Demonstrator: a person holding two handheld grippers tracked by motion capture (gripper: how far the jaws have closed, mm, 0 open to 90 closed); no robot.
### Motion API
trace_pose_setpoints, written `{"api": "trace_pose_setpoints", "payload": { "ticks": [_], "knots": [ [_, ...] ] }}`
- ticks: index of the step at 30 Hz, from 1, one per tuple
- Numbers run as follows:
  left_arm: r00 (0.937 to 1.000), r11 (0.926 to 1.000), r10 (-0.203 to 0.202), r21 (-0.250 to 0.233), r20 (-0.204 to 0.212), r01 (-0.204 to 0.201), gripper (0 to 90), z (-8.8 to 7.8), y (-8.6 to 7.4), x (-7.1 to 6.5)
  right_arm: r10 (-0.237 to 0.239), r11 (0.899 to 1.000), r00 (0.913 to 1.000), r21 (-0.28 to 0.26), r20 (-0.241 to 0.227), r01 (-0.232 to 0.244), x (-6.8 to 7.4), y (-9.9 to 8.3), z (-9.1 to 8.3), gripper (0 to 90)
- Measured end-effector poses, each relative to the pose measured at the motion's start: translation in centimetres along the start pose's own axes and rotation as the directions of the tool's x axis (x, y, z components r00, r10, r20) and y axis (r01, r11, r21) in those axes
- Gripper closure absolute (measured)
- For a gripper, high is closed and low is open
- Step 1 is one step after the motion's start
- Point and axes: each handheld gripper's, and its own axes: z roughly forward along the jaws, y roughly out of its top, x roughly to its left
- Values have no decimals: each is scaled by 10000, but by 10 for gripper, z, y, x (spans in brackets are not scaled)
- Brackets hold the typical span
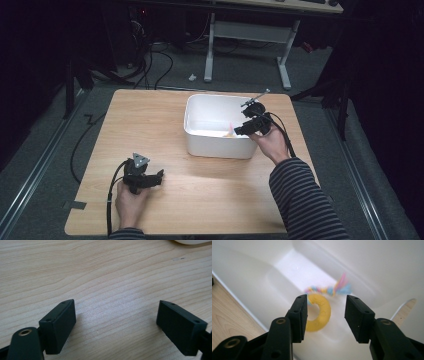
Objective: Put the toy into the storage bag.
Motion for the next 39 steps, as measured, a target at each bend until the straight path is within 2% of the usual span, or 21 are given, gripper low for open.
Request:
{"api": "trace_pose_setpoints", "payload": {
  "ticks": [5,7,11,16,21,29,39],
  "knots": [
    [10000,10000,1,3,-4,-1,165,0,0,0,-43,9988,9999,-483,140,50,-4,-6,-14,466],
    [10000,10000,1,2,-3,-1,165,0,0,0,86,9966,9999,-819,81,-79,-9,-11,-24,456],
    [10000,10000,1,0,-9,-1,165,0,0,0,254,9936,9995,-1103,172,-234,-13,-19,-35,450],
    [10000,10000,20,21,-10,-20,164,0,0,0,325,9913,9990,-1288,293,-284,-20,-27,-43,450],
    [10000,10000,13,9,-6,-13,163,0,0,-1,618,9870,9970,-1516,471,-540,-30,-39,-55,446],
    [10000,10000,10,7,-6,-10,163,0,0,-1,842,9814,9953,-1767,482,-745,-38,-52,-63,446],
    [10000,10000,19,-4,-15,-19,163,0,0,-1,1340,9681,9901,-2190,427,-1216,-50,-76,-79,444]
  ]
}}
